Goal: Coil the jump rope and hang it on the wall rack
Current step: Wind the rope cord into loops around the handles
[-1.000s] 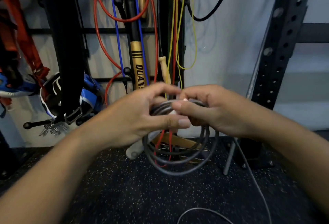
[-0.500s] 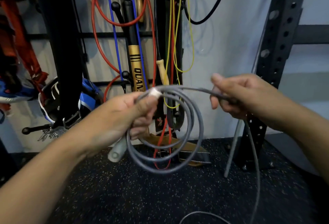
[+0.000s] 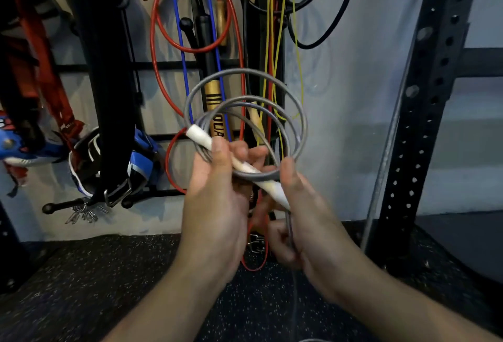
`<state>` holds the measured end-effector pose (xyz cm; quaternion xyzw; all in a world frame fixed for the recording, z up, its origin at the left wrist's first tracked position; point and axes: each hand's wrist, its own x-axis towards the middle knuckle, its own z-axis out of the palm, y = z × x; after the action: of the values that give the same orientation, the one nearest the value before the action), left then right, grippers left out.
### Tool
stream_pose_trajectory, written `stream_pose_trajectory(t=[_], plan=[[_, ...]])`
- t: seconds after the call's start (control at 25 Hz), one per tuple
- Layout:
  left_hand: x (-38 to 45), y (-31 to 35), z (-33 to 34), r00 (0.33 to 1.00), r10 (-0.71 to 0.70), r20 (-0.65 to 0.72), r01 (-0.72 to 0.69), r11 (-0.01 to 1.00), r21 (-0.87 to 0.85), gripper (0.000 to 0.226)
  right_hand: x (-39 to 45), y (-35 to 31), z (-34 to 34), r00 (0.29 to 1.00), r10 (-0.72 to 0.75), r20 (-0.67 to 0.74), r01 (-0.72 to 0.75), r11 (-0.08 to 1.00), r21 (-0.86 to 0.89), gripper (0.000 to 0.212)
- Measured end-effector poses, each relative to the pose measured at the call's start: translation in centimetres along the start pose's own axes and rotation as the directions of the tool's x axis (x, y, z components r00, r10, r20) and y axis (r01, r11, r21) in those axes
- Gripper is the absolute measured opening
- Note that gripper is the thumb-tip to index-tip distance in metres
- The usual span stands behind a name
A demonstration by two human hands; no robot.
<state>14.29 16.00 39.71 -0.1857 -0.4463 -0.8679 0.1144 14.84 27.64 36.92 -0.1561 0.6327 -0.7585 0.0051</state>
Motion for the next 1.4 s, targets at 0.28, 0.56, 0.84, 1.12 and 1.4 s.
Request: stream_pose_trajectory(t=[0.28,0.56,0.84,1.12,1.4], plan=[[0.2,-0.9,-2.7,0.989,-0.138,0.055,0.138,0.990,0.003,0.026,0.3,-3.4,-2.4,0.978,-0.078,-0.196,0.057,0.992,-0.111,0.020],[2.6,3.4,-4.7,0.956,0.002,0.292,-0.195,0.748,0.635,0.092,0.0,-8.4,-5.4,0.981,-0.075,0.178,0.193,0.474,-0.859,0.018],[1.6,4.2,-1.0,0.809,-0.315,0.496,-0.402,0.319,0.858,0.102,0.4,-7.8,-3.5,0.950,0.016,0.311,0.290,0.323,-0.901,0.031],[1.8,4.1,-1.9,0.829,-0.335,0.449,-0.291,0.427,0.856,0.060,0.8,-6.6,-2.8,0.937,-0.065,0.342,0.300,0.646,-0.701,0.058],[2.7,4.5,-3.8,0.975,-0.039,0.217,-0.091,0.825,0.557,0.035,1.2,-7.2,-4.8,0.991,-0.124,0.042,0.129,0.879,-0.458,0.063]])
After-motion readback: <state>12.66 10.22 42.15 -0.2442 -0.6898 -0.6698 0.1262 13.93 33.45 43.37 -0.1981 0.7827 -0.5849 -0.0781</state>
